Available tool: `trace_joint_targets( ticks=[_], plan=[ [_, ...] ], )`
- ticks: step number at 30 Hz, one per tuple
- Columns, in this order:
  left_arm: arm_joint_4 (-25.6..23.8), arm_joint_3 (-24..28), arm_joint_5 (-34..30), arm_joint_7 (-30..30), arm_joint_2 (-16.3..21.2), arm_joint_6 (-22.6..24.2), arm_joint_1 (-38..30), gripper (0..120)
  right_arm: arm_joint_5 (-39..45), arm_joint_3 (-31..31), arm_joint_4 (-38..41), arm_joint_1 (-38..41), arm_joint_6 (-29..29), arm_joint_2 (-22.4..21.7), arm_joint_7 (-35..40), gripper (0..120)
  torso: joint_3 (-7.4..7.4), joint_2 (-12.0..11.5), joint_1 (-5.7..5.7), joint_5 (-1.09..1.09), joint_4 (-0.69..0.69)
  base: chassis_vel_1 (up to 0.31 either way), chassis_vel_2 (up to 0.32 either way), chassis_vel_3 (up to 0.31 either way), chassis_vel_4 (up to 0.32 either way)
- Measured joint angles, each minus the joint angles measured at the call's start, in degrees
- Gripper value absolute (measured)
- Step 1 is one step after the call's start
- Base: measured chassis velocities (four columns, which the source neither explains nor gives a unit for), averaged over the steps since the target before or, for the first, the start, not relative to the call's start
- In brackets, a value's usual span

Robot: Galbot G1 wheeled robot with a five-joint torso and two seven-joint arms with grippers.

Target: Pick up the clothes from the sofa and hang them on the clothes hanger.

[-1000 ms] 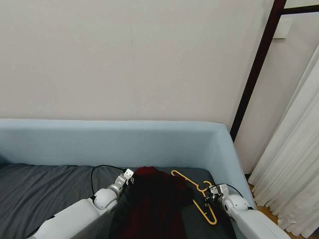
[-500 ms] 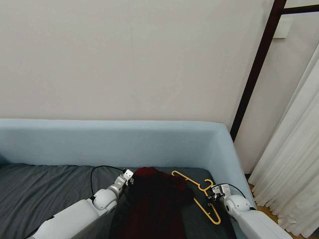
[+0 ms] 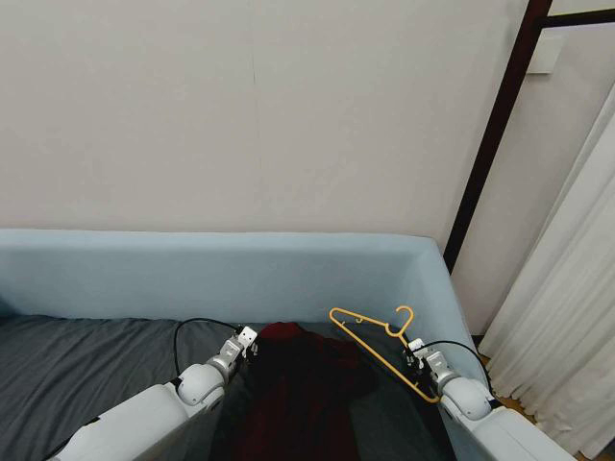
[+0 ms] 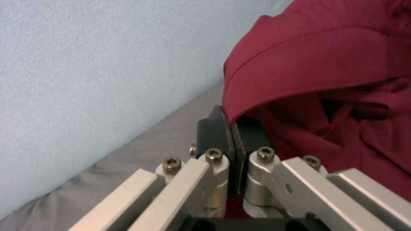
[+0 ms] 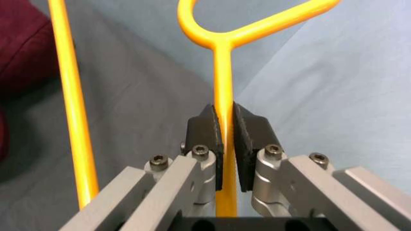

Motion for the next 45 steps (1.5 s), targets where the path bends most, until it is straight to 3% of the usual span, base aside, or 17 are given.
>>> trace_joint_targets(
  ticks=[2,12,15,24,31,37,45],
  plan=[
    [-0.64,0.12,-0.26,0.13,0.51,0.31,-0.01,0,-6.57,-0.7,3.87,-1.24,5.03,-1.57,2.62,5,0.0,0.0,0.0,0.0,0.0,0.0,0.0,0.0,0.0],
    [-2.69,0.38,-0.86,-0.12,1.37,1.59,-0.09,0,-16.07,0.28,16.61,-5.62,7.33,-7.08,7.51,5,0.0,0.0,0.0,0.0,0.01,0.0,0.0,0.0,0.0],
    [-3.87,0.98,-1.76,-0.33,2.15,2.4,-0.98,0,-19.55,2.95,23.88,-9.76,7.85,-10.31,9.97,5,0.0,0.0,0.0,0.0,0.01,0.0,0.0,0.0,0.0],
    [-7.77,2.13,-7.95,-1.73,3.28,5.91,-3.93,0,-31.4,9.63,34.91,-18.48,12.94,-16.04,13.65,5,-0.01,0.0,0.0,0.0,-0.01,0.0,0.0,0.0,0.0],
    [-13.55,4.13,-11.19,-3.55,4.59,10.54,-6.75,0,-38.3,15.05,43.23,-25.81,16.09,-17.93,14.22,5,-0.01,0.0,-0.01,0.0,0.01,0.0,0.0,0.0,0.0],
    [-15.48,5.22,-14.46,-4.63,4.5,13.16,-9.72,0,-41.56,17.53,46.22,-30.08,16.97,-17.98,14.0,5,-0.01,0.0,0.0,0.0,-0.01,0.0,0.0,0.0,0.0],
    [-18.86,6.33,-24.71,-10.57,2.83,20.65,-14.14,0,-45.7,20.14,46.84,-35.07,19.57,-17.1,15.21,5,-0.01,0.0,0.0,0.0,0.0,0.0,0.0,0.0,0.0]
  ],
)
